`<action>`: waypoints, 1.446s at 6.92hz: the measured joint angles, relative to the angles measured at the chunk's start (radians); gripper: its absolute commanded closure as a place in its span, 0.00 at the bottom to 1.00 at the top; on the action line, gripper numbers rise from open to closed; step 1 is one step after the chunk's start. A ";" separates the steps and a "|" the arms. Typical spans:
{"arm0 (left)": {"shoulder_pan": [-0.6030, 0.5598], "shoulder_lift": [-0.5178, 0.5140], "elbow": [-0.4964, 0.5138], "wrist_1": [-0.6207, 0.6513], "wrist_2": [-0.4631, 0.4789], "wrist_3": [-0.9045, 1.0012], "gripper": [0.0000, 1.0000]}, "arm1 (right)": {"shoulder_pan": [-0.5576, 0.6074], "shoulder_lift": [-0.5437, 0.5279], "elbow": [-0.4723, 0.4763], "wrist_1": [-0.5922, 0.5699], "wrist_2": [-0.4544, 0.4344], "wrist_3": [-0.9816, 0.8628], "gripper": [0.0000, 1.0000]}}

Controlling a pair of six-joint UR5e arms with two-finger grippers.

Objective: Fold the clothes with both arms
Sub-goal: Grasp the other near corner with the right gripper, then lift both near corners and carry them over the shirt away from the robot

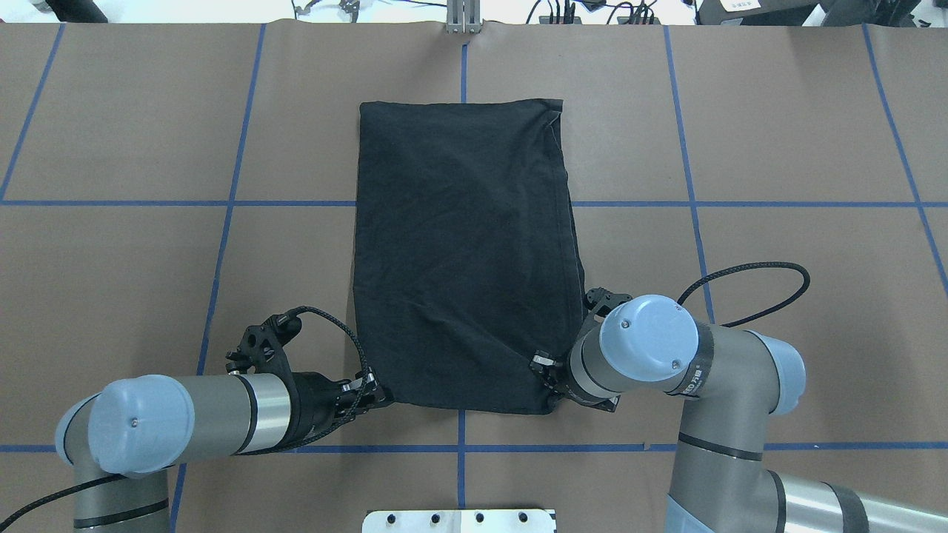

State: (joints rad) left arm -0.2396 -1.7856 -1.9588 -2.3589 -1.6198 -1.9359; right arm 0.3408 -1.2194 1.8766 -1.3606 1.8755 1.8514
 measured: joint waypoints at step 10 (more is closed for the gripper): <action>-0.048 -0.013 -0.187 0.215 -0.253 0.011 1.00 | 0.110 -0.085 0.182 -0.002 0.303 -0.029 1.00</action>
State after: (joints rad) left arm -0.2872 -1.7982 -2.1456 -2.1435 -1.8723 -1.9245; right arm 0.4505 -1.3042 2.0581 -1.3625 2.1785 1.8222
